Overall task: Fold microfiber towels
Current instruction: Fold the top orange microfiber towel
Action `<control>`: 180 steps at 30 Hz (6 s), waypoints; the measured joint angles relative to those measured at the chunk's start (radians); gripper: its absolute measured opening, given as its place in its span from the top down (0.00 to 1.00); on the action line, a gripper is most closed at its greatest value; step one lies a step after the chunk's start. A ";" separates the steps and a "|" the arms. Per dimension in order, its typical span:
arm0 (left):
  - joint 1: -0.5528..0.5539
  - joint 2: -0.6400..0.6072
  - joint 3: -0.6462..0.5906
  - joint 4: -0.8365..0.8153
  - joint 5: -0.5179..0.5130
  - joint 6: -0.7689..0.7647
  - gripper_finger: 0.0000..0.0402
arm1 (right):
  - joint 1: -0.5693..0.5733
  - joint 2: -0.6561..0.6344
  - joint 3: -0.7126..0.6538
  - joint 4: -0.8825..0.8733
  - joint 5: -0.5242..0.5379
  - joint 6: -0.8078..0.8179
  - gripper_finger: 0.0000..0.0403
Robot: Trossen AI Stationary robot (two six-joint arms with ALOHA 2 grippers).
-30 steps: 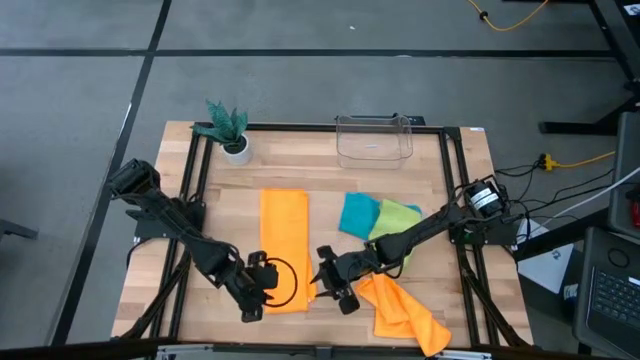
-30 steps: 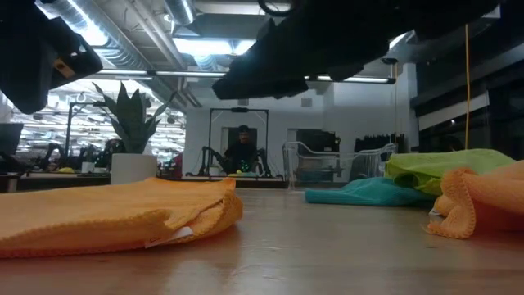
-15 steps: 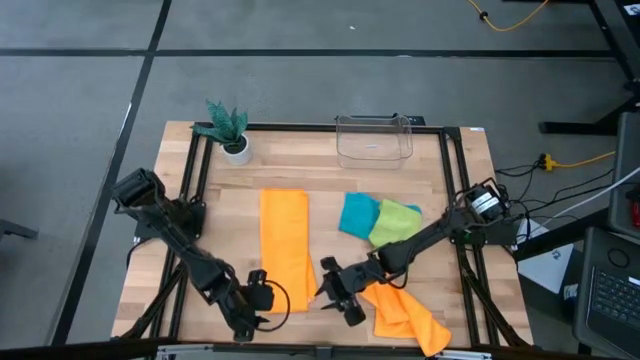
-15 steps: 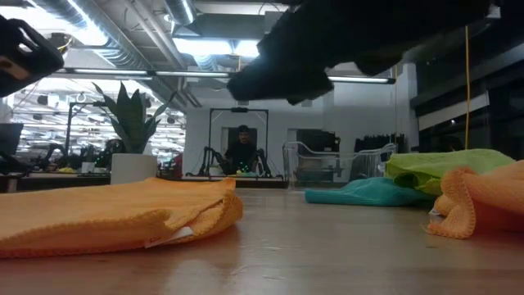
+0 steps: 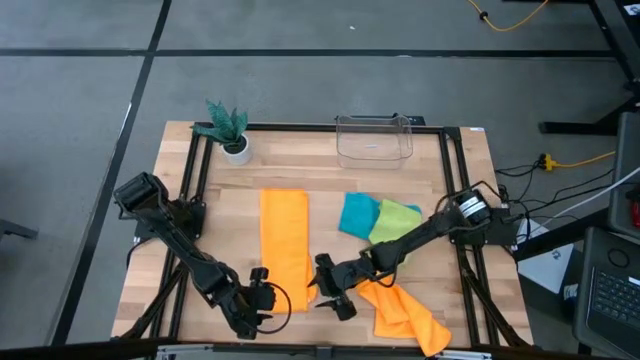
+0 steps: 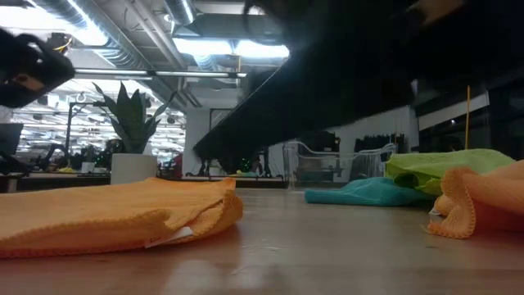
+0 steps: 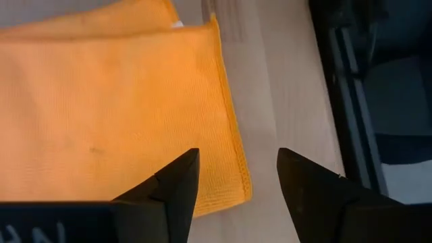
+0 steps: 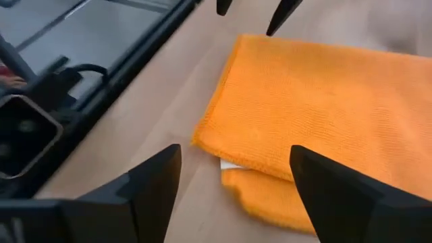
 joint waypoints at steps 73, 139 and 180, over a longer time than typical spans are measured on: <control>0.000 0.135 0.398 -0.335 -0.097 0.143 1.00 | 0.085 0.005 0.335 -0.590 0.066 0.165 0.99; 0.312 0.131 0.308 -0.869 -0.233 0.285 0.64 | -0.155 0.054 0.333 -0.640 0.542 0.131 0.73; -0.014 0.187 0.309 -0.419 -0.158 -0.079 0.59 | 0.100 0.039 0.431 -0.927 0.351 0.139 0.49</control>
